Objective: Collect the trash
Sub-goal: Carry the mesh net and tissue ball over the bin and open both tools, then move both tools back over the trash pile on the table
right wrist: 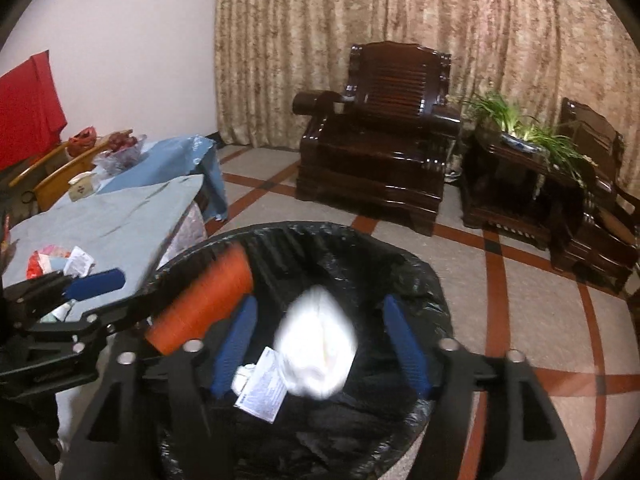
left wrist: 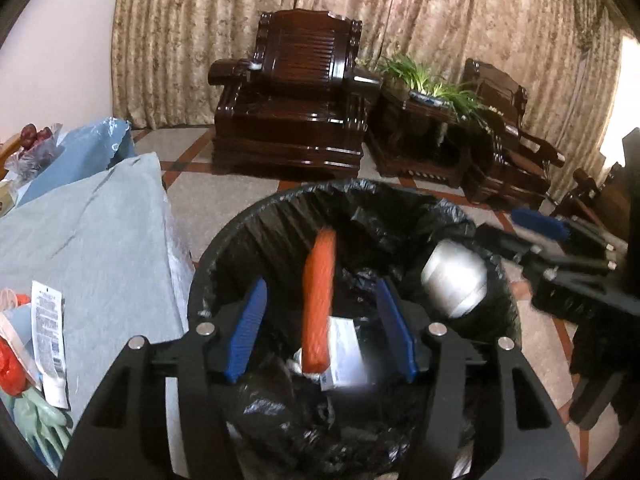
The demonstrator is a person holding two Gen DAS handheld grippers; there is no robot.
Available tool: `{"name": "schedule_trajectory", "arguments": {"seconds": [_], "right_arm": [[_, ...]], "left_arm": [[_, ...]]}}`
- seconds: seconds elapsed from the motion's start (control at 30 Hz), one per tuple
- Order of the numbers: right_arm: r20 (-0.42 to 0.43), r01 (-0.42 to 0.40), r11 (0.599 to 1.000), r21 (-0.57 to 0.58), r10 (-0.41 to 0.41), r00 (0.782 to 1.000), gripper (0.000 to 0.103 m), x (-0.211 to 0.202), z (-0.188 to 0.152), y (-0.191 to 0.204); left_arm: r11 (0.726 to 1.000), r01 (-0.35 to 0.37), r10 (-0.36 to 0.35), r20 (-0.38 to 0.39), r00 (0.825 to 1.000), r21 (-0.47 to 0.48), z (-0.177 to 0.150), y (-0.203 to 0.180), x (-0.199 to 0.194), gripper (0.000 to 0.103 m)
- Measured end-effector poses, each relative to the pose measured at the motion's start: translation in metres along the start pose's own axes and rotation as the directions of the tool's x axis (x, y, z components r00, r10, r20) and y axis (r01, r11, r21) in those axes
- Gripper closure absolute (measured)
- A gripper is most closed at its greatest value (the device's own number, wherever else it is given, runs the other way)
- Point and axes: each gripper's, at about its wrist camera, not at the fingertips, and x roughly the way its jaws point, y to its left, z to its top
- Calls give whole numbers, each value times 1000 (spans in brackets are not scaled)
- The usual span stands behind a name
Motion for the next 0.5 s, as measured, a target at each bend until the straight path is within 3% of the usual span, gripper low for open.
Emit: {"name": "schedule_trajectory", "arguments": {"seconds": [0.17, 0.37, 0.5], "right_arm": [[38, -5, 1000, 9, 5, 999, 7, -10, 2, 2], [62, -65, 998, 2, 65, 996, 6, -15, 11, 23], [66, -126, 992, -18, 127, 990, 6, -18, 12, 51]], "left_arm": [[998, -63, 63, 23, 998, -7, -12, 16, -18, 28], [986, -163, 166, 93, 982, -43, -19, 43, -63, 14], [970, -223, 235, 125, 964, -101, -21, 65, -95, 11]]}}
